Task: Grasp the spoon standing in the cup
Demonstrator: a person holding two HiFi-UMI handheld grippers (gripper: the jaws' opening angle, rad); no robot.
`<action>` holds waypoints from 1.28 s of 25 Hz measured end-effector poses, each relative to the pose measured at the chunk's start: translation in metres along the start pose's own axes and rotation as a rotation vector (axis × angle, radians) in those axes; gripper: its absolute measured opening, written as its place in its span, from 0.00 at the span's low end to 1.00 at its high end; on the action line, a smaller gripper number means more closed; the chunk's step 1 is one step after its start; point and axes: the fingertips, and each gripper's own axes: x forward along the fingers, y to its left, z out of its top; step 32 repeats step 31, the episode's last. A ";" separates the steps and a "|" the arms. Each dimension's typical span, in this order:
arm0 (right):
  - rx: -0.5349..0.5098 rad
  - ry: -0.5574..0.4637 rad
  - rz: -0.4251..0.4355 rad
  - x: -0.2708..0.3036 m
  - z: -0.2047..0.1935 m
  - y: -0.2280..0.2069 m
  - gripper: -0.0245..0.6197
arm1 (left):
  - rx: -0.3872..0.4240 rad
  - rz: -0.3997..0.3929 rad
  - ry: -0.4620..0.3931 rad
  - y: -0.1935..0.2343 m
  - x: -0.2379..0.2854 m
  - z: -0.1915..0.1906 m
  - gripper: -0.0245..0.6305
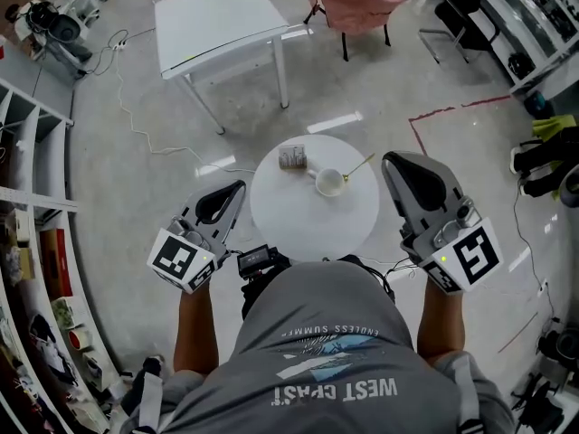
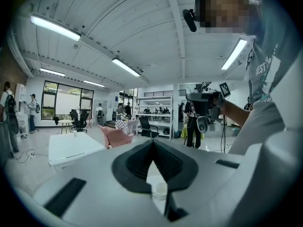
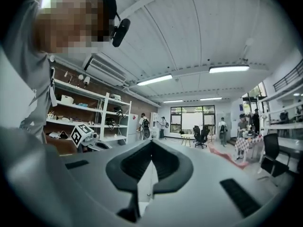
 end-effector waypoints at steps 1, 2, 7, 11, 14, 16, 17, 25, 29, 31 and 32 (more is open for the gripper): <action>-0.015 -0.006 0.002 0.001 0.004 0.005 0.04 | 0.003 -0.003 -0.002 0.000 -0.001 0.001 0.04; -0.027 -0.021 0.004 0.002 0.009 0.009 0.04 | 0.005 -0.004 -0.004 0.000 -0.001 0.001 0.04; -0.080 -0.020 0.010 0.005 0.014 0.021 0.04 | 0.014 -0.014 -0.010 0.002 0.001 0.004 0.04; -0.095 -0.001 0.008 0.009 0.010 0.030 0.04 | 0.011 -0.024 -0.011 0.005 -0.002 0.001 0.04; -0.097 0.006 0.003 0.012 0.007 0.031 0.04 | 0.004 -0.029 -0.012 0.007 -0.001 -0.003 0.04; -0.099 0.013 0.001 0.014 0.005 0.031 0.04 | -0.001 -0.032 -0.010 0.008 -0.001 -0.005 0.04; -0.101 0.016 0.002 0.014 0.005 0.031 0.04 | -0.001 -0.034 -0.011 0.009 -0.002 -0.005 0.04; -0.092 0.035 0.002 0.024 0.001 0.025 0.04 | 0.001 -0.044 -0.008 0.017 0.004 -0.004 0.04; -0.091 0.033 0.007 0.031 -0.008 0.025 0.04 | 0.000 -0.040 -0.009 0.023 0.005 -0.012 0.04; -0.090 0.034 0.009 0.035 -0.011 0.027 0.04 | -0.001 -0.039 -0.008 0.027 0.004 -0.016 0.04; -0.090 0.034 0.009 0.035 -0.011 0.027 0.04 | -0.001 -0.039 -0.008 0.027 0.004 -0.016 0.04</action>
